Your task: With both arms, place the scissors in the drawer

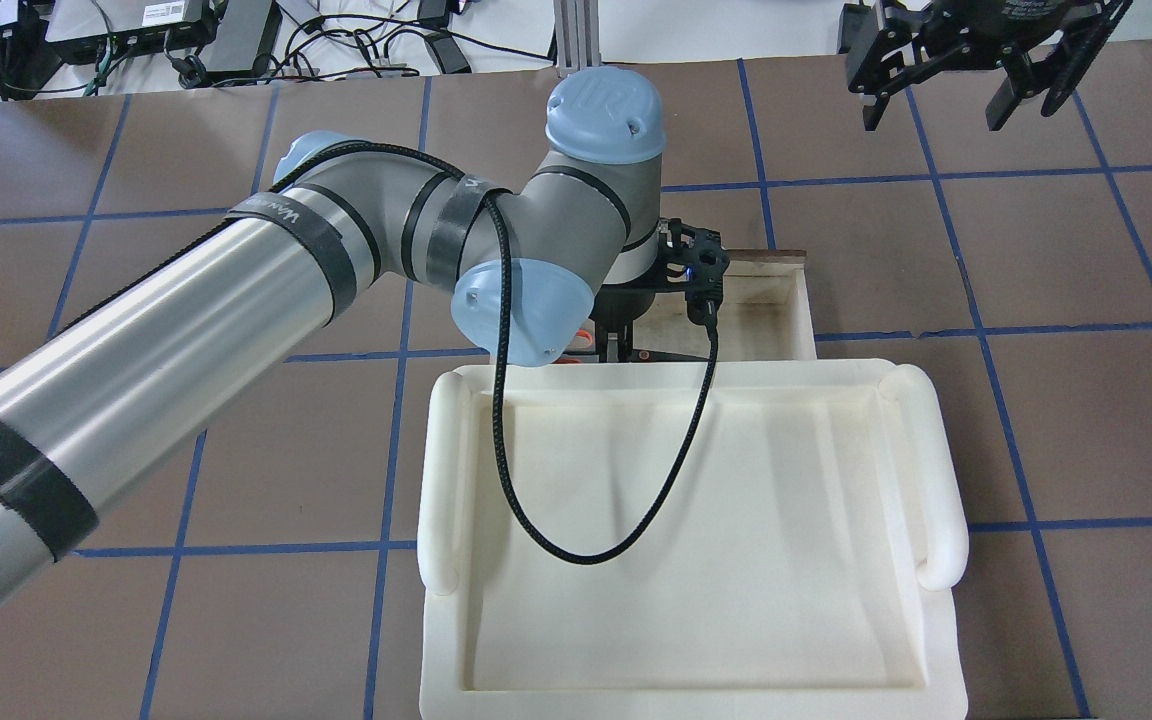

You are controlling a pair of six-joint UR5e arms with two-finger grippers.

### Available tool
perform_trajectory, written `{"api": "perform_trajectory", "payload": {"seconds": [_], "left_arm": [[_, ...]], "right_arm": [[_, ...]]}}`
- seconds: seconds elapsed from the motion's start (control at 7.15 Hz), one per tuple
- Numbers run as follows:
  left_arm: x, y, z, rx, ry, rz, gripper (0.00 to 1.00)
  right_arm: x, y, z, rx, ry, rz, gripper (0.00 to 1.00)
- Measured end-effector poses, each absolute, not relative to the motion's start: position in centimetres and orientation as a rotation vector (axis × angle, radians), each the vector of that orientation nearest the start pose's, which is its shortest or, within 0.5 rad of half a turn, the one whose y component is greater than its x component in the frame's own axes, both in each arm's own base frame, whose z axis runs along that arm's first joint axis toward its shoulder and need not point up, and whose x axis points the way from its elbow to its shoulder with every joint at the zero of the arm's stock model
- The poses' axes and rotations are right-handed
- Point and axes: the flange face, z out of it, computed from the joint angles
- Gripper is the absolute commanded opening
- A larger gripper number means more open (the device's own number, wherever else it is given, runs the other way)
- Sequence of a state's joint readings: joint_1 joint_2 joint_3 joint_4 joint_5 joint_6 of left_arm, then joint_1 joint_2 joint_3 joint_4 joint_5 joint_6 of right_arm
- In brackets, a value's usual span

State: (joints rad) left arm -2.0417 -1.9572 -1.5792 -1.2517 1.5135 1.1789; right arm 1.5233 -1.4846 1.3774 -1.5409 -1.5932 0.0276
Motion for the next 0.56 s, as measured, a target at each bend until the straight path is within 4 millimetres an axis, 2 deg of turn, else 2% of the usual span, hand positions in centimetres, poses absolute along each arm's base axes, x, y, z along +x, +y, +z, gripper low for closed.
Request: {"api": "perform_trajectory", "payload": {"seconds": [0.14, 0.28, 0.56], "left_arm": [[-40.32, -48.30, 29.73, -2.248, -2.078, -0.078, 0.81], [-40.33, -48.26, 29.69, -2.248, -2.079, -0.077, 0.94], [-40.29, -48.15, 29.89, -2.234, -2.099, -0.071, 0.96]], "right_arm": [[10.71, -53.89, 53.64, 0.117, 3.160, -0.123, 1.00], [10.82, -53.86, 53.64, 0.120, 3.160, -0.123, 1.00], [10.99, -53.77, 53.62, 0.123, 3.160, -0.117, 1.00]]}}
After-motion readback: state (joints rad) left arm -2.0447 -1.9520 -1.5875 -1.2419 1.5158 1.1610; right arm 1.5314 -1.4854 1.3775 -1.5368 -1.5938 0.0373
